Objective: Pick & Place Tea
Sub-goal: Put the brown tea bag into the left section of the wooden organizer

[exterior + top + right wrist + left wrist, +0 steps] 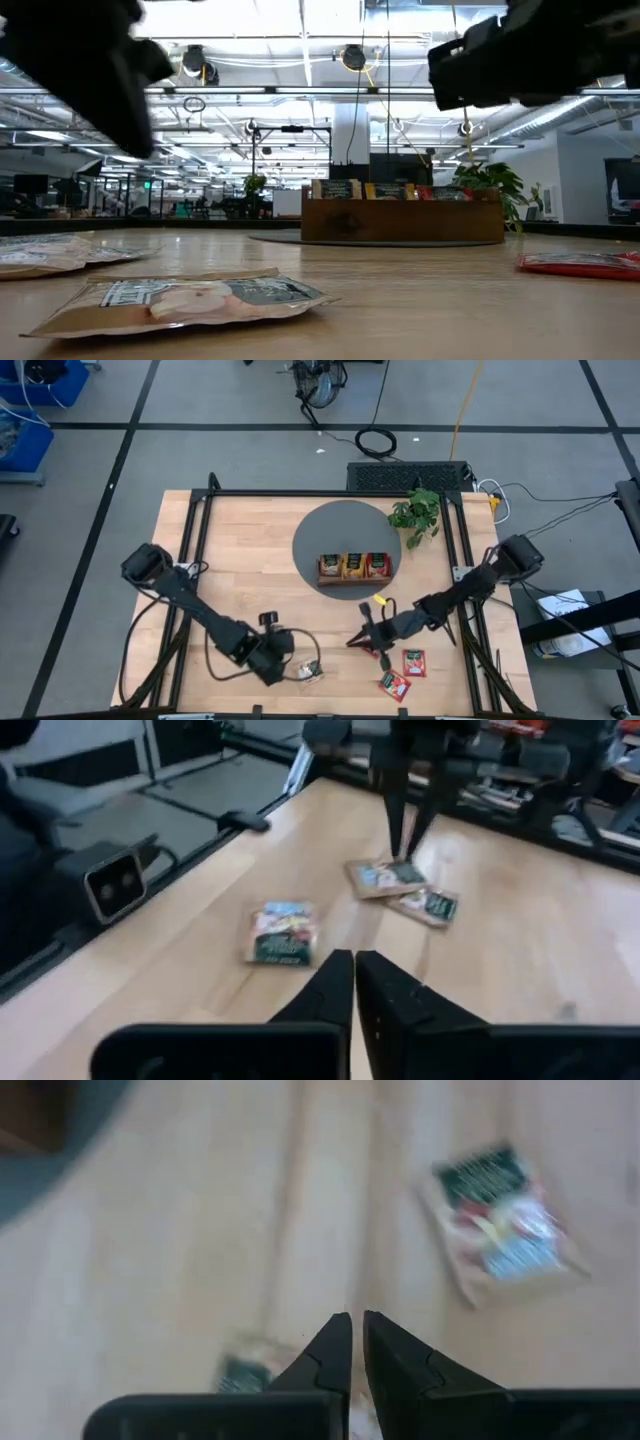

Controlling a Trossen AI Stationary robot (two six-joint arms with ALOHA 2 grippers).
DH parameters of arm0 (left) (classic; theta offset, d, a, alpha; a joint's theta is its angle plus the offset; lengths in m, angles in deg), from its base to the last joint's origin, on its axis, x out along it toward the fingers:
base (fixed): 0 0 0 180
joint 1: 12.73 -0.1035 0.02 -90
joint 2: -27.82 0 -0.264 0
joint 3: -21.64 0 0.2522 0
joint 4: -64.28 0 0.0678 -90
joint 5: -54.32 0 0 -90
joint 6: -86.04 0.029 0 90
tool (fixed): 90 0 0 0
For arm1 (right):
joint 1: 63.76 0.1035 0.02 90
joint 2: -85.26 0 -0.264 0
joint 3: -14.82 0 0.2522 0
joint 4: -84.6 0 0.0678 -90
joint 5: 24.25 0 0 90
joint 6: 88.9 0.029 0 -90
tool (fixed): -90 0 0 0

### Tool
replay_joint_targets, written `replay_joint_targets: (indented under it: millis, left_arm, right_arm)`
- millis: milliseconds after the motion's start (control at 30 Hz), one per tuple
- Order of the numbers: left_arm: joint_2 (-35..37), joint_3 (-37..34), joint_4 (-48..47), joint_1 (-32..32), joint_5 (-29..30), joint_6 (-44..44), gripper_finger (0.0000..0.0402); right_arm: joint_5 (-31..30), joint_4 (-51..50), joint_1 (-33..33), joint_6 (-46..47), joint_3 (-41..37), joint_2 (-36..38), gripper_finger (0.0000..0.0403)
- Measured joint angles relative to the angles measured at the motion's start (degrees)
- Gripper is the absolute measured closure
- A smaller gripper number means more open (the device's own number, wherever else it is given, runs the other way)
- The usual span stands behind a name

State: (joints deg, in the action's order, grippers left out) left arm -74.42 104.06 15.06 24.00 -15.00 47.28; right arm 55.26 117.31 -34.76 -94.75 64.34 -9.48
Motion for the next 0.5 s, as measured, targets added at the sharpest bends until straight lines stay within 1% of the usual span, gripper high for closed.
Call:
replay_joint_targets:
  millis: [200,400,500]
  left_arm:
    - [-0.1,-0.8,-6.6,5.0,0.0,-9.8,0.0366]
    - [-0.1,-5.0,-11.3,8.6,2.2,-23.2,0.0362]
    - [-0.2,-6.6,-14.1,8.5,1.4,-28.9,0.0341]
  right_arm:
    - [0.9,2.5,-0.4,2.1,2.1,-7.0,0.0396]
    - [9.3,2.9,-2.3,2.2,3.3,-9.9,0.0400]
    - [10.2,3.0,-3.1,2.2,3.5,-9.9,0.0400]
